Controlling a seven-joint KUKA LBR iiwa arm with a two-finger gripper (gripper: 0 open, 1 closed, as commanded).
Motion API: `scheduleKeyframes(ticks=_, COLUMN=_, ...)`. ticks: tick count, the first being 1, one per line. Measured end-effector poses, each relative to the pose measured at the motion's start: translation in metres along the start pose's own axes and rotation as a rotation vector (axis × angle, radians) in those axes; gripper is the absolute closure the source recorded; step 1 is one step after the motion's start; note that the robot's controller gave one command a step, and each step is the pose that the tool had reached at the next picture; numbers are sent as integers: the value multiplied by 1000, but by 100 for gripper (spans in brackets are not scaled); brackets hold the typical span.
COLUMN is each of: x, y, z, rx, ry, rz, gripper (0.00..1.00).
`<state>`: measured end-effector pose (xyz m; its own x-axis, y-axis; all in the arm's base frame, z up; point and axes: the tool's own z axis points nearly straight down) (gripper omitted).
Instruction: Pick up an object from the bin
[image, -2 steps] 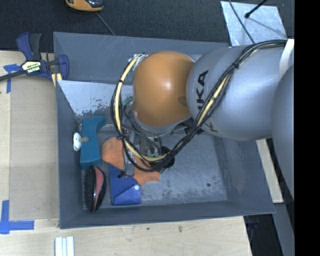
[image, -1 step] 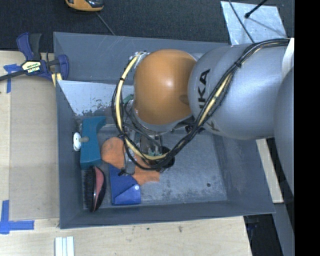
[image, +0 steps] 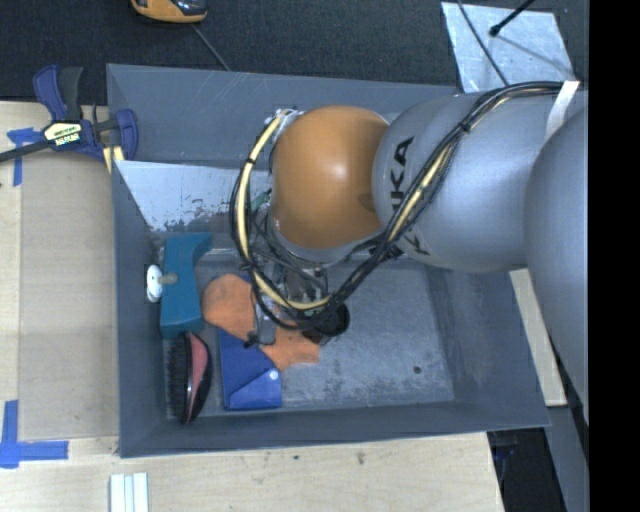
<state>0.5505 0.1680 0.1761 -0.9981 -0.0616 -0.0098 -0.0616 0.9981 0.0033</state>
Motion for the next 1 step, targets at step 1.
scheduleKeyframes(ticks=1, x=-39, y=-17, z=59, rx=2, ry=-2, rz=-61, gripper=0)
